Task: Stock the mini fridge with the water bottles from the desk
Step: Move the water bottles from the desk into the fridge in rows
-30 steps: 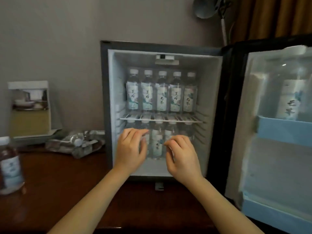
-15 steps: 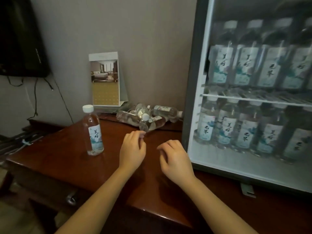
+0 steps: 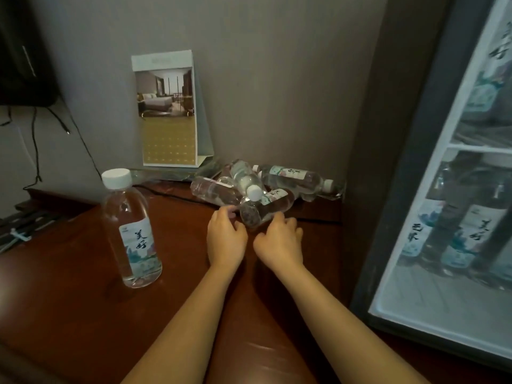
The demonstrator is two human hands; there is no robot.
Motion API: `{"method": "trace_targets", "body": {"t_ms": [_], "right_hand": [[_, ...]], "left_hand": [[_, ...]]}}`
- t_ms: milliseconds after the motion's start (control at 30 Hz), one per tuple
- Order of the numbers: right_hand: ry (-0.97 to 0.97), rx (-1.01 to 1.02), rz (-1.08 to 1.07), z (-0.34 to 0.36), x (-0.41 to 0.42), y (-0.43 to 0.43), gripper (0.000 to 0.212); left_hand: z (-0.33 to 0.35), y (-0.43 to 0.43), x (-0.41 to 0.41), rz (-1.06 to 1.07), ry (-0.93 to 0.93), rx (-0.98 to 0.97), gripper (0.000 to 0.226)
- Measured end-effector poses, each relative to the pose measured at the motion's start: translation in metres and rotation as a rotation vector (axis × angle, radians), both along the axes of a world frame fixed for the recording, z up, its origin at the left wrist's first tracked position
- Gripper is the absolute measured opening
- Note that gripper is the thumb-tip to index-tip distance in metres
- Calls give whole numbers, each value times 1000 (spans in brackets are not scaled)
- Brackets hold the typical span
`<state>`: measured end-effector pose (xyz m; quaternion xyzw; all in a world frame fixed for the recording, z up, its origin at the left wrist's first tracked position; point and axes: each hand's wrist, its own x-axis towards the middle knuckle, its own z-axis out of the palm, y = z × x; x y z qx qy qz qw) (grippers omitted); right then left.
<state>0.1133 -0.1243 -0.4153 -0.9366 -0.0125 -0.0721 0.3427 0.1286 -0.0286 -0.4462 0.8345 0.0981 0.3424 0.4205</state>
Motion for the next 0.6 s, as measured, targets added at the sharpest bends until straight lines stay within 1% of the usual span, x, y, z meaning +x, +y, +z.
{"method": "trace_targets", "body": {"t_ms": [133, 300, 500, 600], "right_hand": [[-44, 43, -42, 10, 25, 18, 59], [-102, 49, -77, 34, 59, 28, 60], [-75, 91, -103, 42, 81, 25, 52], [-69, -3, -49, 34, 80, 29, 63]], "left_hand": [[2, 10, 3, 55, -48, -14, 30], [3, 7, 0, 28, -56, 32, 32], [6, 5, -1, -6, -45, 67, 31], [7, 5, -3, -18, -43, 77, 30]]}}
